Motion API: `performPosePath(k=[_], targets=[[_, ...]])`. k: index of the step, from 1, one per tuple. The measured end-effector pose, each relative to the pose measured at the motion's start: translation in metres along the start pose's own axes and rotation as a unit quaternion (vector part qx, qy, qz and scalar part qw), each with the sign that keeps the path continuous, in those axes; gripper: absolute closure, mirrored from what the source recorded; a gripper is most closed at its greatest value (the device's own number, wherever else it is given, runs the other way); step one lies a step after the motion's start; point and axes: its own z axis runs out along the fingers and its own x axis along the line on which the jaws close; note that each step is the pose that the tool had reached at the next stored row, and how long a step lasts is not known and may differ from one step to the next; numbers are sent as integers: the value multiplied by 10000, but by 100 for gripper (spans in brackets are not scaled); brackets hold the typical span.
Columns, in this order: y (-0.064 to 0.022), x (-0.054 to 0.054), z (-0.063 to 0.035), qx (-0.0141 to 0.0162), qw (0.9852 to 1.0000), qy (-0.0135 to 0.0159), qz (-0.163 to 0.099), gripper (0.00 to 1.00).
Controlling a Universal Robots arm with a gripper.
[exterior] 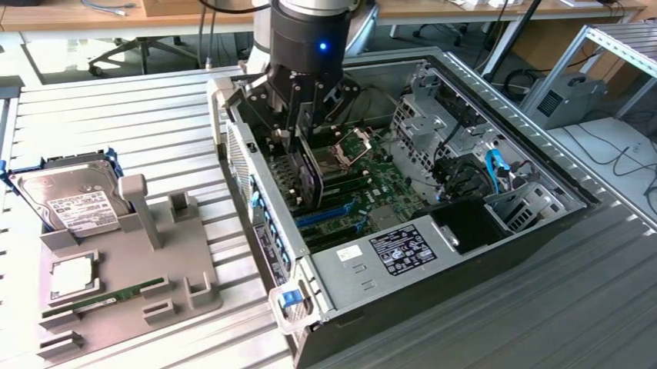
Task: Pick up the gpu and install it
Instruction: 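Pick up the gpu and move the gpu toward the slot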
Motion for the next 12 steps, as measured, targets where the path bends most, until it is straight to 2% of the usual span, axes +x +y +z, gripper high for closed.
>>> performPosePath(k=[12], targets=[[42,-223,75,0,10000,4,0,73]])
